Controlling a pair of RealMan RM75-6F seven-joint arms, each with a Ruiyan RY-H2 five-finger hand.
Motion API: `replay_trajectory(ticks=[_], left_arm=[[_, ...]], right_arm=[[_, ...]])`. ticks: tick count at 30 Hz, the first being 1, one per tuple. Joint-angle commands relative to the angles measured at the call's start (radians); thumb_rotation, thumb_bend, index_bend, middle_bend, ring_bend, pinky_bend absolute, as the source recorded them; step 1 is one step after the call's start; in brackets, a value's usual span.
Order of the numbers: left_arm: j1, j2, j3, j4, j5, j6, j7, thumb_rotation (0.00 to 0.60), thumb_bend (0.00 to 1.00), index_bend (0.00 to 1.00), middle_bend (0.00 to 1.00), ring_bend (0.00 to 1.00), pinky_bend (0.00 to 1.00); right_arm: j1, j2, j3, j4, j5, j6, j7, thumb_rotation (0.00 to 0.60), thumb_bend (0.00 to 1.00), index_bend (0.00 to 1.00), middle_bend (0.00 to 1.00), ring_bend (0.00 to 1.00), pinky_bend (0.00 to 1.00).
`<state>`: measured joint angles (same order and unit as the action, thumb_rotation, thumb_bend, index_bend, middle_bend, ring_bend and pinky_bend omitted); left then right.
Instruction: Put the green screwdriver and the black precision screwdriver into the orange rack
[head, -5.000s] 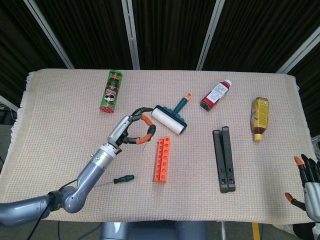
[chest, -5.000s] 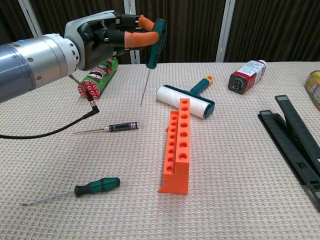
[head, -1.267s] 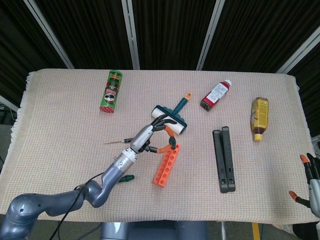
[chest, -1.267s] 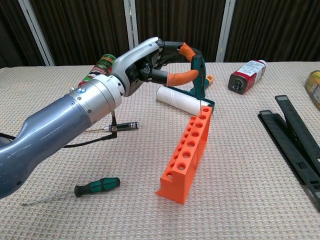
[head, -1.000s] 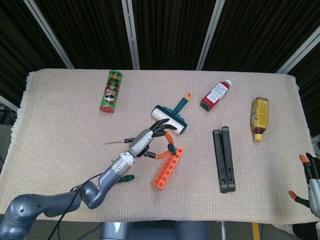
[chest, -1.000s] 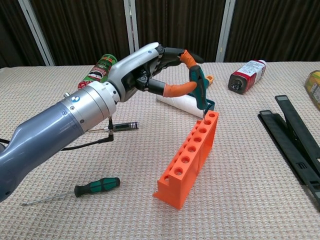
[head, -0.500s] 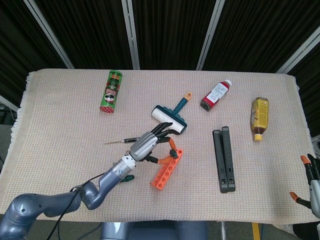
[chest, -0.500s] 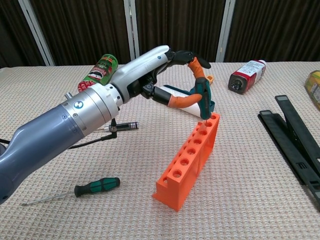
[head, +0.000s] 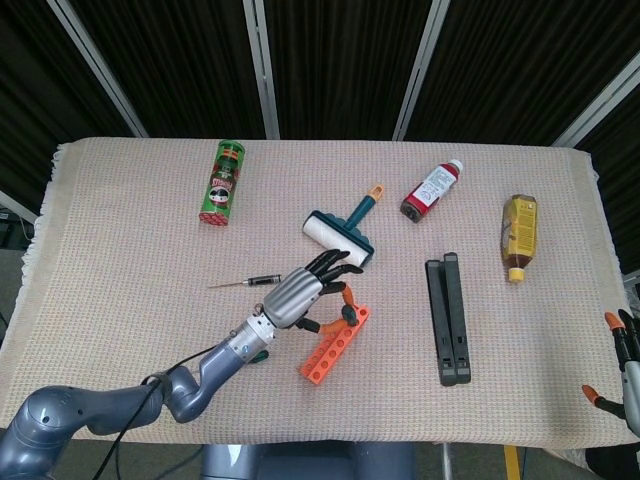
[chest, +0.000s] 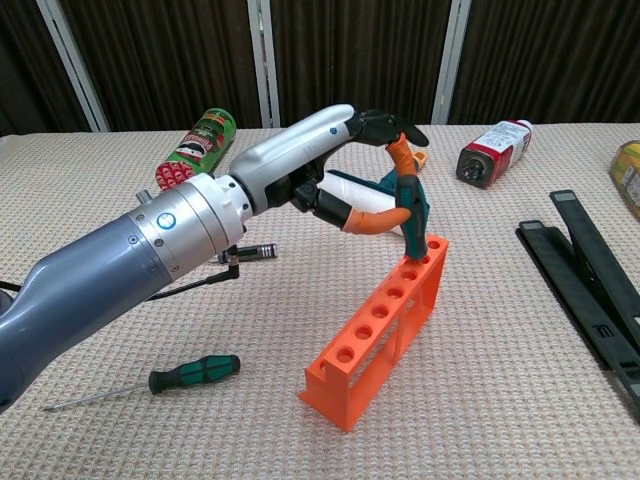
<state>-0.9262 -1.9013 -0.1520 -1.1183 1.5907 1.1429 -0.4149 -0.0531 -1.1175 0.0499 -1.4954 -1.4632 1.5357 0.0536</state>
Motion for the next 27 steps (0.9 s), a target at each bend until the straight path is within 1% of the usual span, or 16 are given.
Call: replay_trajectory(ticks=[1, 4, 6, 8, 11, 13, 18, 27], left_arm=[[-0.005, 0.007, 0.003, -0.014, 0.003, -0.007, 0.046, 0.525, 0.43, 0.56, 0.12, 0.00, 0.00], [-0.007, 0.014, 0.010, -0.025, 0.005, -0.018, 0.081, 0.511, 0.43, 0.51, 0.10, 0.00, 0.00], [-0.006, 0.022, 0.012, -0.038, 0.000, -0.028, 0.099, 0.495, 0.43, 0.44, 0.07, 0.00, 0.00], [-0.005, 0.030, 0.013, -0.055, -0.007, -0.035, 0.111, 0.488, 0.43, 0.28, 0.02, 0.00, 0.00], [0.000, 0.040, 0.008, -0.078, -0.010, -0.028, 0.114, 0.477, 0.43, 0.07, 0.00, 0.00, 0.00], [0.003, 0.048, 0.003, -0.092, -0.010, -0.018, 0.111, 0.468, 0.43, 0.01, 0.00, 0.00, 0.00], [0.012, 0.083, -0.010, -0.145, -0.017, -0.003, 0.101, 0.455, 0.42, 0.00, 0.00, 0.00, 0.00], [0.047, 0.149, -0.021, -0.228, -0.044, 0.018, 0.073, 0.455, 0.42, 0.10, 0.00, 0.00, 0.00]], right_arm=[[0.000, 0.000, 0.000, 0.002, 0.001, -0.001, 0.001, 0.600, 0.00, 0.00, 0.00, 0.00, 0.00], [0.001, -0.001, 0.001, 0.004, 0.001, -0.002, 0.005, 0.600, 0.00, 0.00, 0.00, 0.00, 0.00], [0.002, -0.001, 0.001, 0.006, 0.000, -0.003, 0.006, 0.600, 0.00, 0.00, 0.00, 0.00, 0.00], [0.002, -0.002, 0.001, 0.008, 0.000, -0.005, 0.008, 0.600, 0.00, 0.00, 0.00, 0.00, 0.00], [0.002, -0.002, 0.001, 0.010, 0.000, -0.006, 0.010, 0.600, 0.00, 0.00, 0.00, 0.00, 0.00], [0.002, -0.002, 0.001, 0.010, 0.000, -0.005, 0.011, 0.600, 0.00, 0.00, 0.00, 0.00, 0.00], [0.002, -0.001, 0.001, 0.010, -0.001, -0.004, 0.013, 0.600, 0.00, 0.00, 0.00, 0.00, 0.00], [0.002, -0.001, 0.001, 0.013, -0.003, -0.003, 0.016, 0.600, 0.00, 0.00, 0.00, 0.00, 0.00]])
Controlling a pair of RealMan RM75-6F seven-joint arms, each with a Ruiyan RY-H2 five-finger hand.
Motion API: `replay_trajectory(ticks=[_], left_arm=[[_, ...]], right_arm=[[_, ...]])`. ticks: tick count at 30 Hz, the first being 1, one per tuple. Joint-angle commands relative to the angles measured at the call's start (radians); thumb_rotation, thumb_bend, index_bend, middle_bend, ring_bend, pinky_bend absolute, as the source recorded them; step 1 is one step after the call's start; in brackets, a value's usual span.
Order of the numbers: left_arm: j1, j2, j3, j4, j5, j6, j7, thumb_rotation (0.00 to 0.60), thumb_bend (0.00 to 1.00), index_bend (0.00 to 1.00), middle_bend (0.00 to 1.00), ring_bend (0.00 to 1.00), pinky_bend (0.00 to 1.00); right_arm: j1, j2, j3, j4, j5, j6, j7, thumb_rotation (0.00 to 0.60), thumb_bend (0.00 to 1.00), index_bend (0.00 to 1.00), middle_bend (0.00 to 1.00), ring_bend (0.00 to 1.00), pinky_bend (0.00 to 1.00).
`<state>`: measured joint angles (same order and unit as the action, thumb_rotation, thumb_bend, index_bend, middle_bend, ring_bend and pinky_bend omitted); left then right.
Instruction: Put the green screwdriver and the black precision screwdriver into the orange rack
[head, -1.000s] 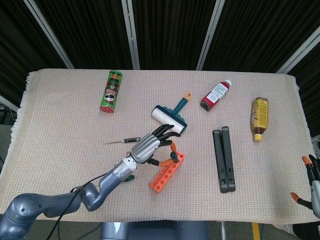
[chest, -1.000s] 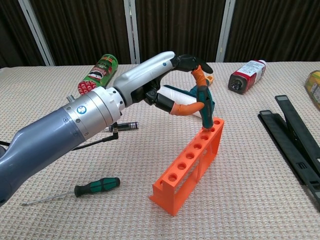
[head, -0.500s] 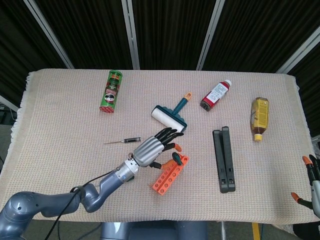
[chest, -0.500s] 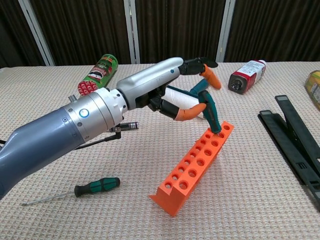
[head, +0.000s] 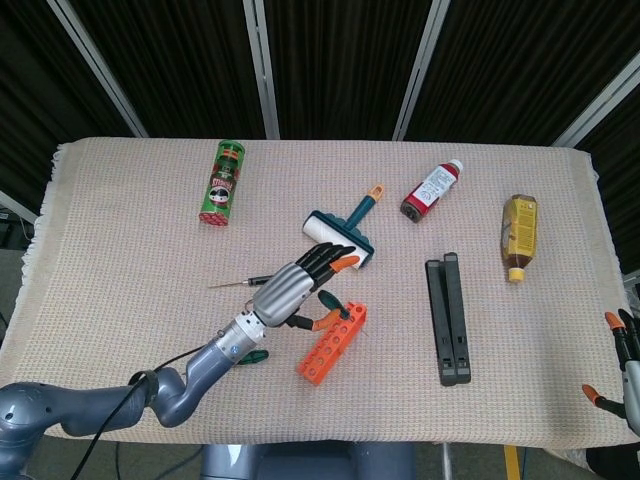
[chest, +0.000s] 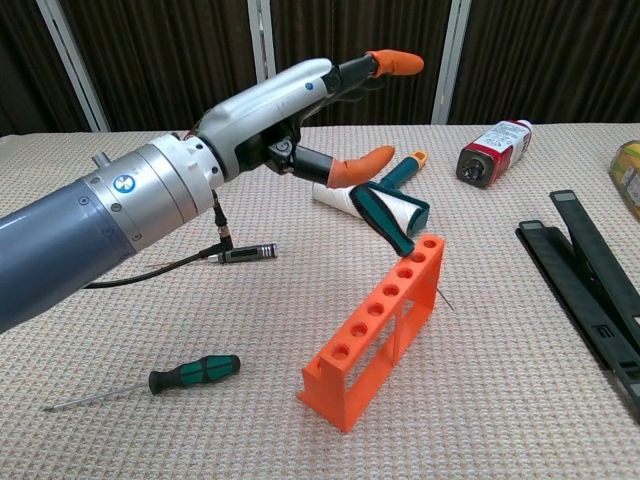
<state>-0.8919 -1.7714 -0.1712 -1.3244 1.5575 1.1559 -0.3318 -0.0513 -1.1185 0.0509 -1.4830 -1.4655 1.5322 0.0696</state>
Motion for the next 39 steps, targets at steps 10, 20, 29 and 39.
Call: replay_trajectory(ticks=[10, 20, 29, 39], left_arm=[[0.157, 0.235, 0.049, -0.219, -0.162, -0.002, 0.159, 0.452, 0.42, 0.33, 0.06, 0.00, 0.00], [0.244, 0.350, 0.093, -0.276, -0.286, -0.038, 0.265, 0.453, 0.44, 0.42, 0.11, 0.00, 0.00], [0.265, 0.312, 0.058, -0.275, -0.236, -0.154, -0.258, 0.456, 0.45, 0.18, 0.07, 0.00, 0.00], [0.199, 0.186, 0.027, -0.199, -0.106, -0.224, -0.666, 0.455, 0.48, 0.16, 0.06, 0.00, 0.00]], right_arm=[[0.002, 0.003, 0.000, 0.002, 0.001, -0.005, 0.001, 0.600, 0.00, 0.00, 0.00, 0.00, 0.00], [0.017, 0.001, -0.001, -0.006, -0.007, -0.022, -0.015, 0.600, 0.00, 0.00, 0.00, 0.00, 0.00], [0.027, 0.000, -0.003, -0.017, -0.013, -0.033, -0.031, 0.600, 0.00, 0.00, 0.00, 0.00, 0.00], [0.008, 0.007, -0.007, -0.028, -0.012, -0.002, -0.037, 0.600, 0.00, 0.00, 0.00, 0.00, 0.00]])
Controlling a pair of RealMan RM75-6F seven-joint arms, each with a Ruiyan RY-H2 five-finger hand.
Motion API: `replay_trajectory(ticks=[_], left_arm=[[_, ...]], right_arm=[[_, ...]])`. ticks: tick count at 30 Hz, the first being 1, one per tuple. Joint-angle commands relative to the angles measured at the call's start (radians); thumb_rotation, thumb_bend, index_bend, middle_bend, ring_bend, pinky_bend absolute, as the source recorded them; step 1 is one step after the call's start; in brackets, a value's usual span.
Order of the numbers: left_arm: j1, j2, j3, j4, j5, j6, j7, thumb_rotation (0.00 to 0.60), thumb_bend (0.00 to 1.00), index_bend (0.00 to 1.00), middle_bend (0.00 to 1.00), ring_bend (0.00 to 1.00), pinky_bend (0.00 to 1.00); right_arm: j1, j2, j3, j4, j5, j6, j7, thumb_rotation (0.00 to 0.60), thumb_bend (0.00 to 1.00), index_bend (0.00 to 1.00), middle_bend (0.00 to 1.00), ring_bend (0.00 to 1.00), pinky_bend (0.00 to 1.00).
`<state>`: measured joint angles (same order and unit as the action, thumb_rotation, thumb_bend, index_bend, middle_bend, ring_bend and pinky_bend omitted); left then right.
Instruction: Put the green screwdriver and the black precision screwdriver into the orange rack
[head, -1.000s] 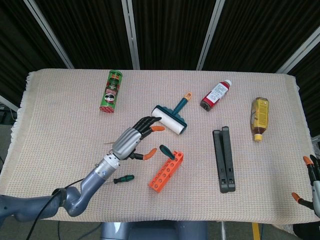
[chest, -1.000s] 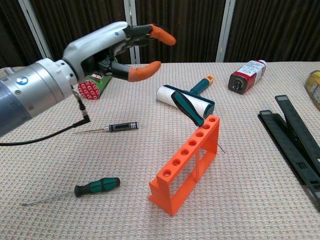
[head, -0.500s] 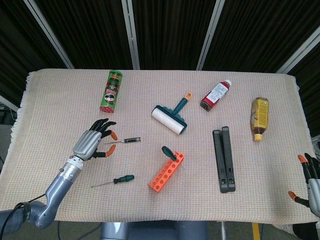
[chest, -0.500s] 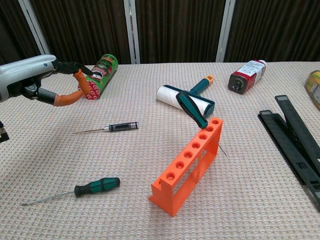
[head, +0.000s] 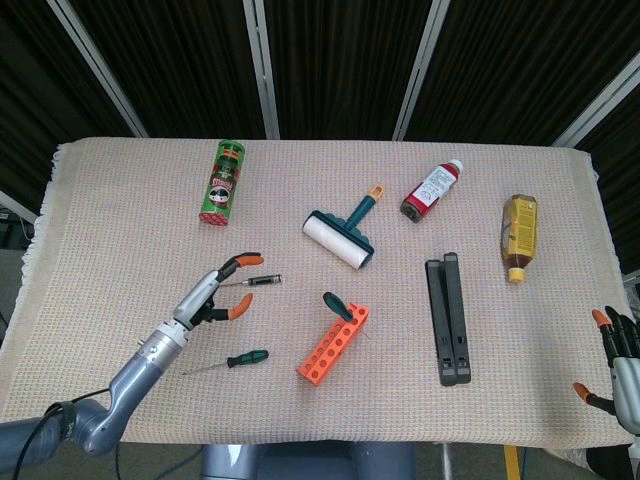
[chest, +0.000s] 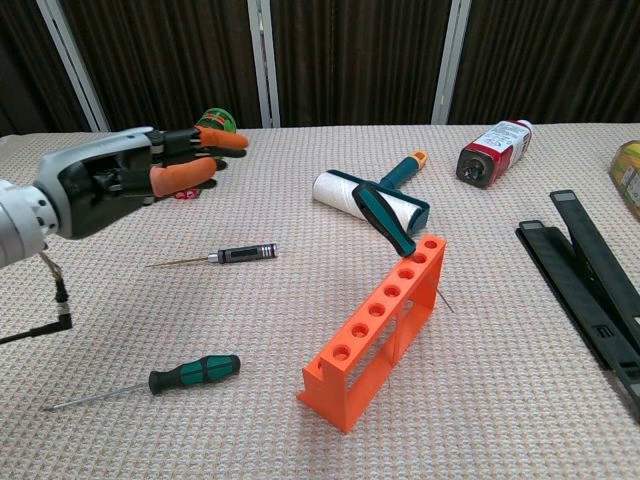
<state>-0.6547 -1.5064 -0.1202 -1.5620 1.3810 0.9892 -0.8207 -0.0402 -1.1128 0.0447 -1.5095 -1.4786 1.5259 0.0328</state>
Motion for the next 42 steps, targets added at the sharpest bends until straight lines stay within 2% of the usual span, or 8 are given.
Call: replay_trajectory(ticks=[1, 11, 26, 33, 42], left_arm=[[-0.050, -0.092, -0.029, 0.041, 0.074, -0.072, -0.219, 0.455, 0.48, 0.16, 0.06, 0.00, 0.00], [-0.142, -0.202, -0.072, 0.079, 0.105, -0.128, -0.413, 0.456, 0.50, 0.19, 0.07, 0.00, 0.01], [-0.184, -0.270, -0.124, 0.090, 0.036, -0.161, -0.507, 0.456, 0.50, 0.21, 0.10, 0.00, 0.04], [-0.179, -0.306, -0.113, 0.083, 0.039, -0.144, -0.509, 0.454, 0.49, 0.22, 0.11, 0.00, 0.05], [-0.180, -0.306, -0.128, 0.065, 0.034, -0.136, -0.498, 0.455, 0.49, 0.24, 0.13, 0.00, 0.06]], right_arm=[[-0.005, 0.001, -0.002, -0.002, 0.000, 0.006, 0.000, 0.600, 0.00, 0.00, 0.00, 0.00, 0.00], [-0.019, 0.002, -0.007, -0.002, -0.005, 0.025, 0.005, 0.600, 0.00, 0.00, 0.00, 0.00, 0.00], [-0.031, 0.005, -0.008, 0.007, -0.002, 0.034, 0.023, 0.600, 0.00, 0.00, 0.00, 0.00, 0.00], [-0.037, 0.004, -0.010, 0.014, -0.004, 0.040, 0.035, 0.600, 0.00, 0.00, 0.00, 0.00, 0.00], [-0.042, 0.005, -0.010, 0.019, -0.004, 0.045, 0.046, 0.600, 0.00, 0.00, 0.00, 0.00, 0.00]])
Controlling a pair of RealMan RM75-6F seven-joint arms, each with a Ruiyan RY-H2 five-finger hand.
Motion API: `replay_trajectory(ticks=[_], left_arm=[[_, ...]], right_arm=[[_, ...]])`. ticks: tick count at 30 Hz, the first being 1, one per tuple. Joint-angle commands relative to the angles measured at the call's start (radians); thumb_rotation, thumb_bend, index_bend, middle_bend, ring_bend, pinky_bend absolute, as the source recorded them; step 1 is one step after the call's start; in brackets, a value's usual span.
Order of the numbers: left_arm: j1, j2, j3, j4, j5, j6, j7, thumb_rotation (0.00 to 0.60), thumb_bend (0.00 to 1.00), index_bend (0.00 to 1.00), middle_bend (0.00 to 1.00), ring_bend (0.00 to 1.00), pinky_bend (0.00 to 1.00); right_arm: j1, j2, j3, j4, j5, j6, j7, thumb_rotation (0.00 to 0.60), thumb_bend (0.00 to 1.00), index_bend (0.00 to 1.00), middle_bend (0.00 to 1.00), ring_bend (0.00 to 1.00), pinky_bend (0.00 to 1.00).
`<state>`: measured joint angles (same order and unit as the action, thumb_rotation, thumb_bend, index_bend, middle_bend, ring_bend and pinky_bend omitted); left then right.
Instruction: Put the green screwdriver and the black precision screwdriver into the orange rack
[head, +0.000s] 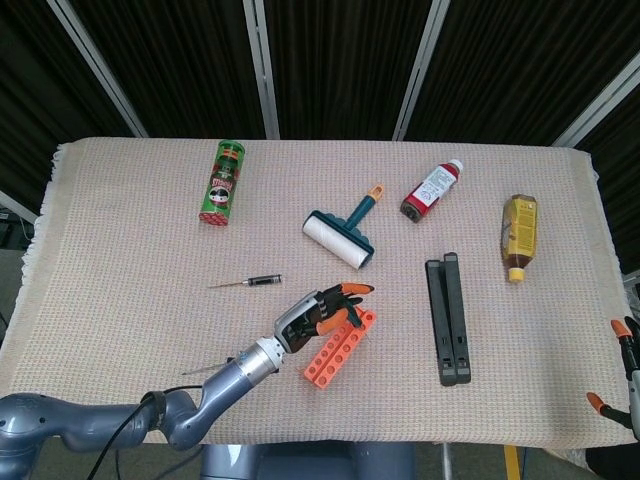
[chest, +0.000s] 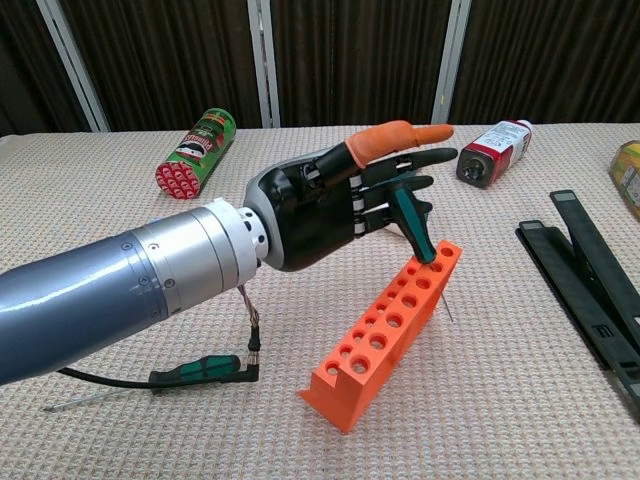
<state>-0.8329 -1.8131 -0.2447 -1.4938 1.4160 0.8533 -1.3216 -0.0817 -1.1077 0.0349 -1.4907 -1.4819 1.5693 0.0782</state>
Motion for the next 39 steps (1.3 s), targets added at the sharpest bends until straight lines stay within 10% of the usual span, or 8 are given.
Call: replay_trajectory(ticks=[1, 33, 39], left_arm=[[-0.011, 0.009, -0.028, -0.003, -0.008, -0.004, 0.001, 0.456, 0.49, 0.24, 0.13, 0.00, 0.06], [-0.033, 0.039, -0.086, -0.066, -0.049, -0.023, 0.139, 0.456, 0.49, 0.24, 0.13, 0.00, 0.06], [-0.013, 0.173, -0.062, -0.098, -0.015, 0.016, 0.415, 0.455, 0.51, 0.26, 0.13, 0.00, 0.06]], right_arm=[[-0.001, 0.000, 0.000, 0.001, -0.002, 0.002, 0.002, 0.600, 0.00, 0.00, 0.00, 0.00, 0.00], [-0.014, -0.002, 0.003, 0.022, -0.005, 0.015, 0.034, 0.600, 0.00, 0.00, 0.00, 0.00, 0.00], [-0.010, -0.003, 0.003, 0.024, -0.009, 0.011, 0.036, 0.600, 0.00, 0.00, 0.00, 0.00, 0.00]])
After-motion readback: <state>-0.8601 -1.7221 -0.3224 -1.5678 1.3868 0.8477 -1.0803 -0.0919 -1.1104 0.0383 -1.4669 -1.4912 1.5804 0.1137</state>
